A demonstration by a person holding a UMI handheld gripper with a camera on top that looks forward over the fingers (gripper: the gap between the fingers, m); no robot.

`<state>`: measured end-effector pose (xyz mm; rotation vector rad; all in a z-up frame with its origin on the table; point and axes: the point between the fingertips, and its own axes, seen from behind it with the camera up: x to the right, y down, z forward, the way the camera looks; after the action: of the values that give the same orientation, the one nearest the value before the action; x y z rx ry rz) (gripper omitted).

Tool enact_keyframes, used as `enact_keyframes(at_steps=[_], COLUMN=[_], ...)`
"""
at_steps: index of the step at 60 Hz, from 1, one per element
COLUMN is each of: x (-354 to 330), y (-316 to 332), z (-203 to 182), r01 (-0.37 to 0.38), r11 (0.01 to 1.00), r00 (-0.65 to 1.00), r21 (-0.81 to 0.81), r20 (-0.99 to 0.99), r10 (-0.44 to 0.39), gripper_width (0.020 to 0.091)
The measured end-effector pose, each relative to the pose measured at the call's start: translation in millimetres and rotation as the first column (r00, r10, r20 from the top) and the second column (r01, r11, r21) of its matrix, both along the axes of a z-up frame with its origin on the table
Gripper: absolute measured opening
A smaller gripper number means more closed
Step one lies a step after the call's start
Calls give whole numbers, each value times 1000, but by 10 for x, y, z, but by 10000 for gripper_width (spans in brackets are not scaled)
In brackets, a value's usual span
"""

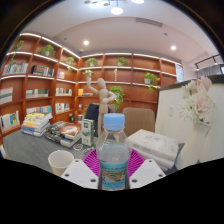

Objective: Pour water

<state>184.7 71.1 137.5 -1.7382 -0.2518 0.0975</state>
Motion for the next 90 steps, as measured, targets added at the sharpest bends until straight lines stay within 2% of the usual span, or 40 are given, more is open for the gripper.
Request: enact_keyframes(at_steps=[5, 10, 21, 36, 44, 46, 49, 51, 65, 77, 90], x=[233, 359, 285, 317, 337, 382, 462, 494, 484, 510, 375], y=[131, 184, 173, 169, 182, 157, 78, 5, -801, -1371, -1695], z=[-186, -332, -567, -547, -598, -682, -750, -730, -318, -30, 183], r01=[42, 54, 9, 51, 59, 80, 115, 129, 162, 241, 238], r11=[999, 998, 999, 999, 998, 993, 985, 983, 985, 970, 971], r00=[998, 996, 994, 997, 997, 996, 993, 991, 979, 966, 968], r21=[-10, -20, -31, -13, -39, -82, -130, -130, -66, -21, 13], r20=[-47, -65, -110, -65, -52, -35, -16, -19, -113, -87, -81], r10=[-43, -55, -13, -52, -61, -83, -118, -132, -169, -242, -237], gripper_width=[301, 301, 316, 325, 496, 590, 821, 839, 844, 845, 845])
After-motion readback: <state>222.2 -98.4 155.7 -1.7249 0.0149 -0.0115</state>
